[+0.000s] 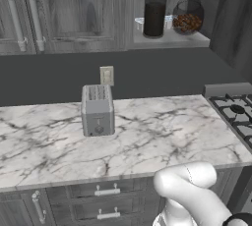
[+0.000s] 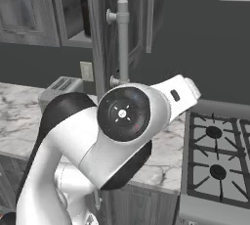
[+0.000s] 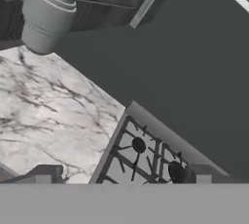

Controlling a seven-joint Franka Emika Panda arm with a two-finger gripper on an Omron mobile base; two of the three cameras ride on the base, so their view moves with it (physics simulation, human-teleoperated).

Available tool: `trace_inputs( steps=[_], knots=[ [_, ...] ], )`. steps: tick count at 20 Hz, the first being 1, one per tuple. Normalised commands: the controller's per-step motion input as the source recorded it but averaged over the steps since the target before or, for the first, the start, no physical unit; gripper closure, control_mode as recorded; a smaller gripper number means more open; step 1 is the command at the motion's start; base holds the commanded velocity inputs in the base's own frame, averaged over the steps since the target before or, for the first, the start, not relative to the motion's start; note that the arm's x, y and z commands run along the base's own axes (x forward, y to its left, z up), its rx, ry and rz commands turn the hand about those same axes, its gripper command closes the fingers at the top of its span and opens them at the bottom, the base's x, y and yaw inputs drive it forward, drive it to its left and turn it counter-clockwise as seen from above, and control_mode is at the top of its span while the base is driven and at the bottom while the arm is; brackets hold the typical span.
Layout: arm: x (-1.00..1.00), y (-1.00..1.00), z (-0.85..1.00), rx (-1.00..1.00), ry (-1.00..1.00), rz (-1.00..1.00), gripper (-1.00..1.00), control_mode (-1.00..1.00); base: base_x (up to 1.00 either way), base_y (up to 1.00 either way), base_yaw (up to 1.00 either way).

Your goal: Pick the jar and jar from the dining table and place them in the open cabinet. Close the cabinet after placing the objects.

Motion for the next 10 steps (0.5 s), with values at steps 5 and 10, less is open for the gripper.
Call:
trace_inputs(
  steps=[5,10],
  knots=[
    [0.69,-0.38,-0.14,0.14,-0.07,0.08,-1.00,-1.00,0.00,0.00,0.00],
    [0.64,-0.25,-0.10,0.07,-0.21,0.20,-1.00,-1.00,0.00,0.00,0.00]
  ],
)
